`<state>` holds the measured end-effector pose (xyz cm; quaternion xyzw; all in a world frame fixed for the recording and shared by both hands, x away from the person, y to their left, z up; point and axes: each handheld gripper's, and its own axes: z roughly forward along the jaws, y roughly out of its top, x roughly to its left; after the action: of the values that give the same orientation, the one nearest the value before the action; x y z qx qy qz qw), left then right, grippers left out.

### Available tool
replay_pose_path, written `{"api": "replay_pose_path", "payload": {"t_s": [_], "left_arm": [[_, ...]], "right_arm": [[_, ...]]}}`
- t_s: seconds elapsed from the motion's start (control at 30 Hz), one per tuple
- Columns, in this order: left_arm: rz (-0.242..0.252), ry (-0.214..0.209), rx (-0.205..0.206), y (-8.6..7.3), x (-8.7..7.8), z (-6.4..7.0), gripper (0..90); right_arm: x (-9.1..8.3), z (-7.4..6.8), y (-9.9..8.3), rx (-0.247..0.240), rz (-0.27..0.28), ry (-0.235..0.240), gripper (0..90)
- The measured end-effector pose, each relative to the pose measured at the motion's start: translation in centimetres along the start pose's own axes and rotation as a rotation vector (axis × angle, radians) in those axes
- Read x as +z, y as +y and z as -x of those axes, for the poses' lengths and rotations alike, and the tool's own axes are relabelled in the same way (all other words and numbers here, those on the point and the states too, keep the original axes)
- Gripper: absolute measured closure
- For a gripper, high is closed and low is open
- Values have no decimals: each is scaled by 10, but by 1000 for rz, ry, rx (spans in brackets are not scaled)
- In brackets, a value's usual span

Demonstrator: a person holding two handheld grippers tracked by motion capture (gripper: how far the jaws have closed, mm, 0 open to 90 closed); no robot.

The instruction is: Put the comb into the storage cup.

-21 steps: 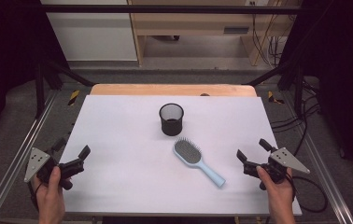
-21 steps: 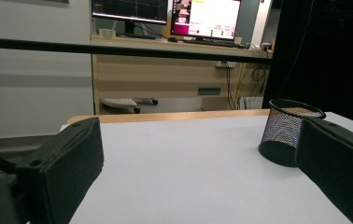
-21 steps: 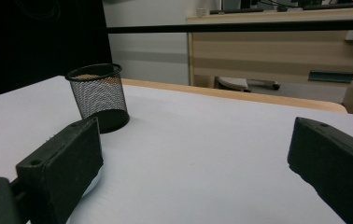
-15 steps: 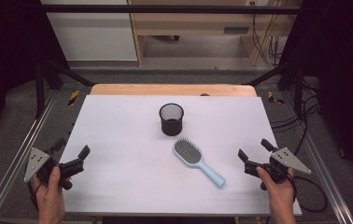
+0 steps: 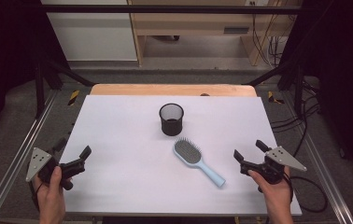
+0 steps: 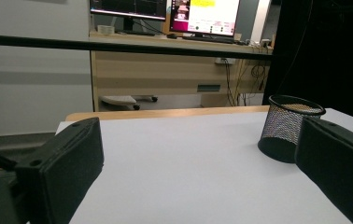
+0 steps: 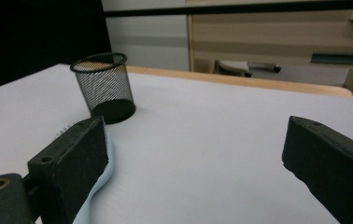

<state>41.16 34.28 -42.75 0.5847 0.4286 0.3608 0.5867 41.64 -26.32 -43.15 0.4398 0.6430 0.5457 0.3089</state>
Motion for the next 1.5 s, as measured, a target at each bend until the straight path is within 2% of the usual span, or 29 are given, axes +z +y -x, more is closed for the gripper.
{"api": "replay_pose_path", "payload": {"t_s": [0.13, 0.2, 0.27, 0.37, 0.57, 0.67, 0.8, 0.9, 1.03, 1.3, 1.5], "left_arm": [[-3, 1, 1, 0, 0, 0, 10], [-5, 3, 2, -1, 0, 0, 10], [-9, 5, 6, -1, 0, 0, 11], [-15, 3, 13, -2, 1, 1, 10], [-20, -7, 6, -3, 2, 3, 11], [-25, -12, 7, -3, 3, 4, 11], [-29, -16, -7, -4, 4, 4, 10], [-37, -21, 7, -3, 6, 4, 14], [-47, -27, 1, -6, 7, 5, 12], [-49, -36, 5, -5, 7, 7, 12], [-57, -36, 2, -6, 9, 6, 13]], "right_arm": [[4, -15, 7, -25, -70, 46, 70], [6, -19, 9, -29, -82, 55, 70], [11, -32, 17, -80, -125, 76, 72], [18, -42, 26, -109, -183, 93, 83], [38, -53, 45, -185, -342, 97, 96], [50, -59, 53, -238, -420, 116, 86], [63, -66, 61, -256, -490, 139, 91], [73, -71, 64, -264, -555, 160, 83], [81, -76, 62, -256, -592, 189, 104], [86, -77, 43, -242, -706, 181, 135], [84, -75, 28, -218, -746, 170, 153]]}}
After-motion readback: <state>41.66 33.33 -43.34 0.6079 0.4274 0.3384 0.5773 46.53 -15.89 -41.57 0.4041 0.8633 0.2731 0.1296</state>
